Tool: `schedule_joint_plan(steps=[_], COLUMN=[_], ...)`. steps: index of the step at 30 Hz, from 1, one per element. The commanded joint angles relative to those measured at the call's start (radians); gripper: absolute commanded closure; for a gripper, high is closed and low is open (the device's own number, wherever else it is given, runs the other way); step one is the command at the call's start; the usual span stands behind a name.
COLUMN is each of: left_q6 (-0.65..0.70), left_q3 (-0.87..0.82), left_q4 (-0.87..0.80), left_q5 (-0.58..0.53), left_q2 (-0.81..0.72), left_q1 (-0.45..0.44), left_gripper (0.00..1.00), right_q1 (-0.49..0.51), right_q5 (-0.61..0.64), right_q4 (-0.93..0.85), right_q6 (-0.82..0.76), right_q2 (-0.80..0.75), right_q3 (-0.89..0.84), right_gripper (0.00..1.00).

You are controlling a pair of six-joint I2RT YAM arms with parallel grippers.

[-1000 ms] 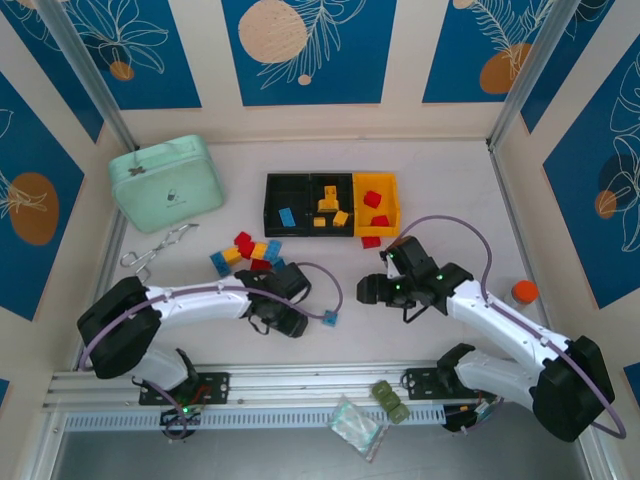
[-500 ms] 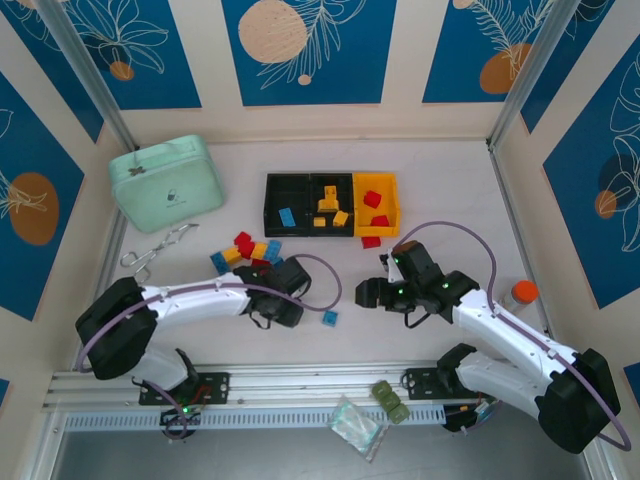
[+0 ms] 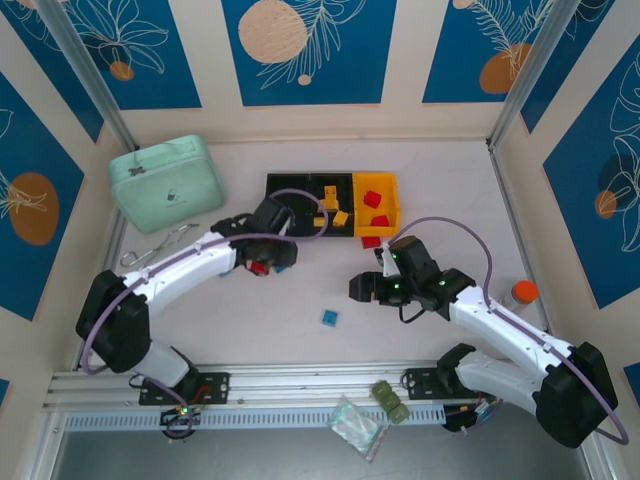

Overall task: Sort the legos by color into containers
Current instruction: Place the lego in the container.

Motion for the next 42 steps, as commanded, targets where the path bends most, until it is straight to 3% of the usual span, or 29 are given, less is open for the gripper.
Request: schedule_joint_plan(steps=[1, 14, 23, 29, 35, 42], left_q6=[0.052, 0.05, -0.004, -0.029, -0.039, -0.047], left_q3=[0.121, 0.52, 0.647, 0.661, 0.645, 0.574], left_q4=[-0.059, -0.109, -0.099, -0.08, -0.066, -0.039], left_q5=[-0.025, -0.035, 0.001, 0.038, 0.057, 0.071], left_q2=[0.075, 0.442, 0.591, 0.627, 0.612, 0.519], left_q1=[0.049, 0.159, 0.188, 0.19, 0.19, 0.187], left_gripper=[0.75, 0.72, 0.71, 0.68, 0.49, 0.45], right_q1=[0.008, 0.023, 0.024, 0.026, 0.028, 0.035], right_q5=[-0.012, 0.015, 0.033, 0.04, 0.041, 0.039], right_q4=[0.018, 0.044, 0.044, 0.038, 0.043, 0.061], right_q6=[0.007, 0.035, 0.042, 0.045, 0.05, 0.057], right_q2=[0.018, 0.046, 0.045, 0.045, 0.047, 0.061], right_q3=[0.041, 0.027, 0.017, 0.016, 0.014, 0.013], right_gripper=[0.3, 0.31, 0.31, 0.31, 0.31, 0.31])
